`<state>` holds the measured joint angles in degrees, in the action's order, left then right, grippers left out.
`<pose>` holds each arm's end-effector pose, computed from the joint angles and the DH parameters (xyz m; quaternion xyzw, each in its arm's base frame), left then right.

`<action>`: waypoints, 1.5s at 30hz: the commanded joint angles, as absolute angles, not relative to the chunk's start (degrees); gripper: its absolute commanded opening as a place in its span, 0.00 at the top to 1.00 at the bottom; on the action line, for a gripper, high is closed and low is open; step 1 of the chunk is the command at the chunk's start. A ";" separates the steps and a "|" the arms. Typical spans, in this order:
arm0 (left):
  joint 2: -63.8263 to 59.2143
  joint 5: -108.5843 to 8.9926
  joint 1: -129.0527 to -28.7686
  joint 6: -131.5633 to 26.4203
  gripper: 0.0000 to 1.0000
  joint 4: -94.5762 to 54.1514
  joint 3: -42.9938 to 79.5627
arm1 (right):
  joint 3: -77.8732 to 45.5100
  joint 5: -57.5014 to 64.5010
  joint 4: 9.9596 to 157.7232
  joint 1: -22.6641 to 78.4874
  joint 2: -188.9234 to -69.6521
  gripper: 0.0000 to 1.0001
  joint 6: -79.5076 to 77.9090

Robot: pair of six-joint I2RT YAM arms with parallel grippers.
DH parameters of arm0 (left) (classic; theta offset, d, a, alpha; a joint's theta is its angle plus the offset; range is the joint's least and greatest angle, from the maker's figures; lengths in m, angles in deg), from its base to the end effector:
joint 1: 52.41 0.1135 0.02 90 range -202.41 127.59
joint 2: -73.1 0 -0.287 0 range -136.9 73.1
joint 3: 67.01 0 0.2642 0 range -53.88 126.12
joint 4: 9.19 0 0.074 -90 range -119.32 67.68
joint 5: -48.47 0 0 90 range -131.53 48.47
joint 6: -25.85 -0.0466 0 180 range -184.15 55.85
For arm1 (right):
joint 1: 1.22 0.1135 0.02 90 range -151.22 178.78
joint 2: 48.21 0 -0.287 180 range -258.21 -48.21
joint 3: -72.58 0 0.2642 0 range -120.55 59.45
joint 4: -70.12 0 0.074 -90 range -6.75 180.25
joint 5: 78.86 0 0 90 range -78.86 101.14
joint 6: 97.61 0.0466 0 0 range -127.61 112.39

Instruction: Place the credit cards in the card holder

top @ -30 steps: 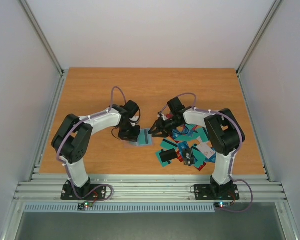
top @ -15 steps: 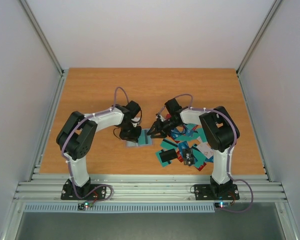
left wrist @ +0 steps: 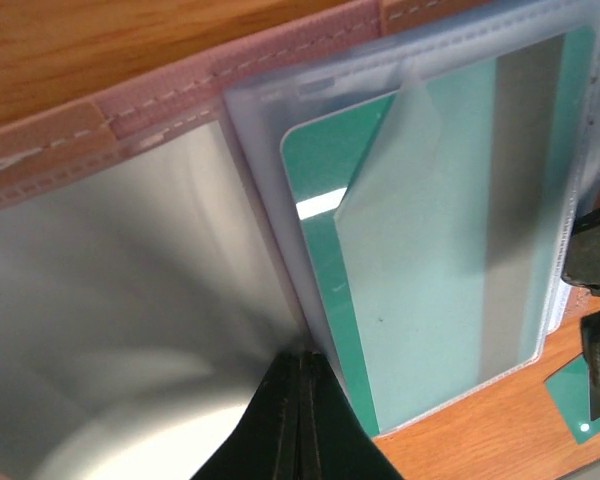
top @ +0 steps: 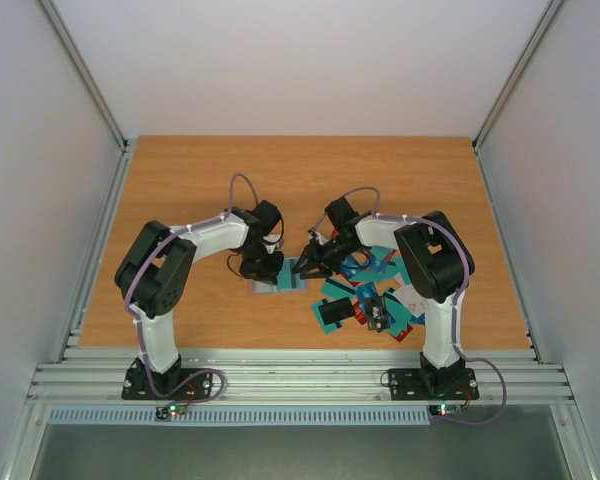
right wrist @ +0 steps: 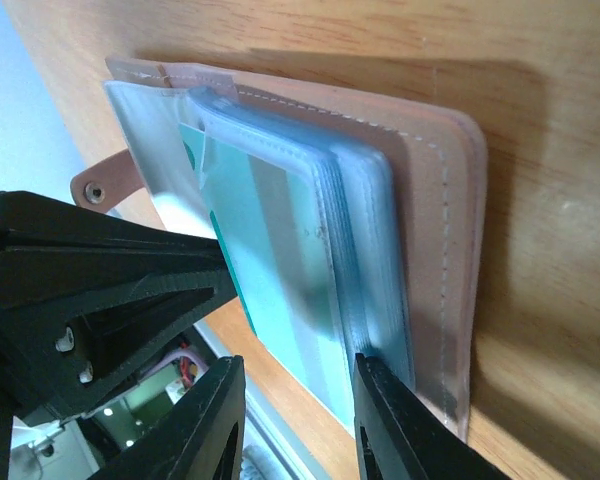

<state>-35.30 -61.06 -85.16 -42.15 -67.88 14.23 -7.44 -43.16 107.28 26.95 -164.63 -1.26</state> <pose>0.2895 -0.2047 0.1476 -0.0984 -0.9800 0.1669 0.0462 0.3251 0.2170 0.1167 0.2307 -0.8524 -0.4690 0.0125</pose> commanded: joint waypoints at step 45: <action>-48.06 -57.32 -86.25 -45.25 1.00 -67.19 17.74 | -4.15 -38.08 108.67 27.70 -157.84 0.68 -6.65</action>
